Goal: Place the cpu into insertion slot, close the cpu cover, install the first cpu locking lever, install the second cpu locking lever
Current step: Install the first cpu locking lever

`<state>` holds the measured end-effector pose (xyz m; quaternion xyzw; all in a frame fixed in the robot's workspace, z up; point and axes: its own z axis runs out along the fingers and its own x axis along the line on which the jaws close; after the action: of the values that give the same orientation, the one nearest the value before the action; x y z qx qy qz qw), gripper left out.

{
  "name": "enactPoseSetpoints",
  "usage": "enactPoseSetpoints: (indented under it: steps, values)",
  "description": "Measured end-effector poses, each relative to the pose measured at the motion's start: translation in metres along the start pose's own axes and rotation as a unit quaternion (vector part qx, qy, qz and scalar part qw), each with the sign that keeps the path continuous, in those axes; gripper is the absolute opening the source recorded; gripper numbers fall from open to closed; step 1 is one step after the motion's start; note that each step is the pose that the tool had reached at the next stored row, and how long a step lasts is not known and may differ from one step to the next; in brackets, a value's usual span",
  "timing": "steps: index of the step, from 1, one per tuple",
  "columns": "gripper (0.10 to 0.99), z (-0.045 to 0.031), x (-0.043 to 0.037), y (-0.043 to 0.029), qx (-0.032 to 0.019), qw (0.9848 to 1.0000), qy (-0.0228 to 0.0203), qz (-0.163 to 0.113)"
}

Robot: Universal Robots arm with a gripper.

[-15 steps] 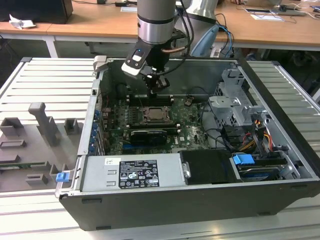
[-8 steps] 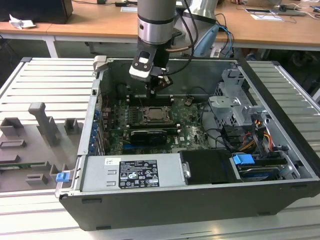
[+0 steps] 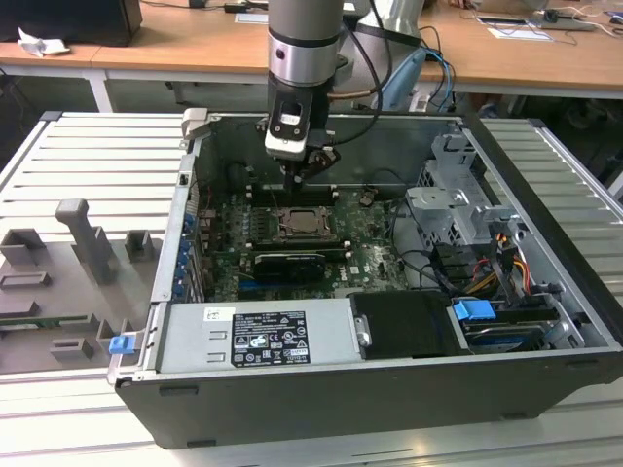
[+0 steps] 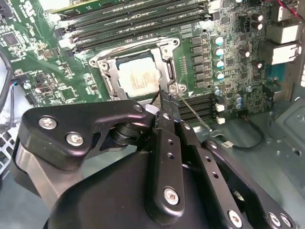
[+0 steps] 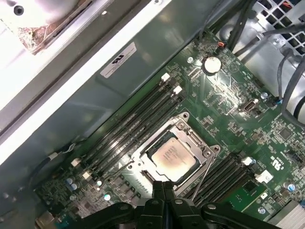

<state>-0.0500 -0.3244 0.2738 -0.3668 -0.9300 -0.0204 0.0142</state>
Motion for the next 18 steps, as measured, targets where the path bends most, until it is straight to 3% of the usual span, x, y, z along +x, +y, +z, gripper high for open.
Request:
enactPoseSetpoints:
  steps: [3,8,13,17,18]
  values:
    - [0.106,0.0,0.0,0.0,0.0012,0.9996,0.0008,-0.03]
    - [0.106,0.0,0.0,0.0,0.003,0.9973,0.002,-0.074]
    - [0.106,0.0,0.0,0.0,0.0055,0.9909,0.0037,-0.134]
    - [0.106,0.0,0.0,0.0,0.0062,0.9884,0.0042,-0.152]
    - [0.106,0.0,0.0,0.0,0.0067,0.9867,0.0045,-0.162]
